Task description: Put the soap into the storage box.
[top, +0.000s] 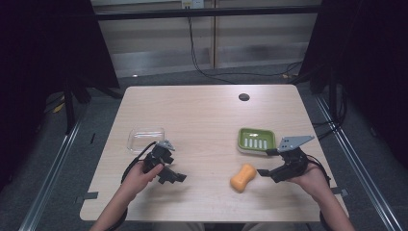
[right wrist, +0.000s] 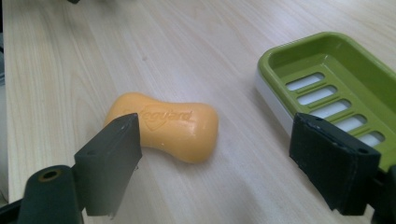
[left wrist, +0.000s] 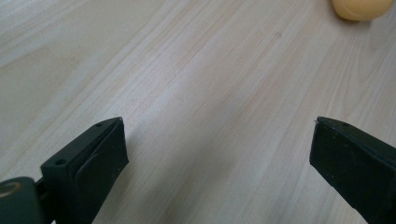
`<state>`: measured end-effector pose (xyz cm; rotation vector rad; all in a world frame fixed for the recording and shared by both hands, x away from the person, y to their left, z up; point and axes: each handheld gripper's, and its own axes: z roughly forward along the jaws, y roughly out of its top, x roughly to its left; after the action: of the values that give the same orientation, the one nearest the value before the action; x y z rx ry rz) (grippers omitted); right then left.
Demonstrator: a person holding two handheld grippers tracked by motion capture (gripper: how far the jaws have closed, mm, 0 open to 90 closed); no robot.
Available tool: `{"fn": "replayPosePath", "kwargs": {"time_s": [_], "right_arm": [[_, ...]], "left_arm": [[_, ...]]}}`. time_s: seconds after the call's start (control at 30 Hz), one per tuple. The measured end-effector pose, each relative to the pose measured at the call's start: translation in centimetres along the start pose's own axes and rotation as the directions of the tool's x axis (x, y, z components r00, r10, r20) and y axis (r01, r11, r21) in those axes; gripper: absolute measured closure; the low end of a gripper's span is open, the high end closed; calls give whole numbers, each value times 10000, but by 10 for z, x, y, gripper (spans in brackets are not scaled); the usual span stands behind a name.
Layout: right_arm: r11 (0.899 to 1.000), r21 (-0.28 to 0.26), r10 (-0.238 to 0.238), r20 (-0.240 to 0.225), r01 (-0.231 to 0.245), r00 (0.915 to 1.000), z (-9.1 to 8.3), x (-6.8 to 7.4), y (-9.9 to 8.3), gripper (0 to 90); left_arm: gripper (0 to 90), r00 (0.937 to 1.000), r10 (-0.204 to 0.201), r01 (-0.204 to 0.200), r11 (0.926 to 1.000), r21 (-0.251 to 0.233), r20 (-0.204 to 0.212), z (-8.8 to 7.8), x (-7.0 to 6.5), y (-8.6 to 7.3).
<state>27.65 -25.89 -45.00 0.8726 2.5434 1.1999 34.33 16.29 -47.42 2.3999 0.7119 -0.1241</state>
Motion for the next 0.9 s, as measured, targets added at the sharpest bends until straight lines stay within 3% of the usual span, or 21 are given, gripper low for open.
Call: {"fn": "replayPosePath", "kwargs": {"time_s": [0.17, 0.23, 0.27, 0.33, 0.4, 0.43, 0.47, 0.53, 0.57, 0.6, 0.9], "right_arm": [[9997, 258, -45, -247, 51, 9997, 6, 4, -1, 218], [9989, 432, -176, -242, 186, 9996, 7, 6, -1, 255], [9985, 505, -210, -263, 223, 9994, 7, 7, 0, 279], [9985, 463, -267, -377, 285, 9989, 7, 9, 1, 325], [9964, 504, -667, -420, 688, 9969, 8, 12, 4, 337], [9940, 612, -878, -452, 905, 9951, 8, 14, 5, 389], [9872, 1009, -1180, -584, 1234, 9913, 10, 17, 8, 398], [9843, 1118, -1295, -691, 1366, 9892, 12, 18, 9, 368], [9792, 1184, -1587, -591, 1647, 9856, 14, 18, 10, 323], [9766, 1281, -1669, -535, 1725, 9845, 16, 20, 10, 291], [9491, 1895, -2397, -834, 2516, 9673, 31, 19, 19, 211]], "left_arm": [[40, 9998, 97, -98, 9999, 29, 161, 3, 1, 1], [41, 9998, -78, 80, 9999, -65, 177, 4, -1, 1], [41, 9993, 347, -350, 9992, 196, 160, 2, 2, 2], [41, 9998, -31, 33, 9999, -123, 192, 3, -1, 2], [41, 9998, 58, -57, 10000, -49, 205, 3, -1, 3], [40, 9998, 60, -60, 10000, -44, 172, 4, -1, 3], [40, 9998, 29, -28, 10000, -55, 211, 4, -2, 3], [40, 9995, 35, -33, 10000, -67, 301, 6, -2, 3], [40, 9989, 373, -378, 9991, 184, 284, 4, 0, 4], [40, 9996, 56, -56, 10000, -15, 264, 6, -2, 4], [40, 9995, -128, 130, 9999, -74, 301, 7, -3, 3]]}}
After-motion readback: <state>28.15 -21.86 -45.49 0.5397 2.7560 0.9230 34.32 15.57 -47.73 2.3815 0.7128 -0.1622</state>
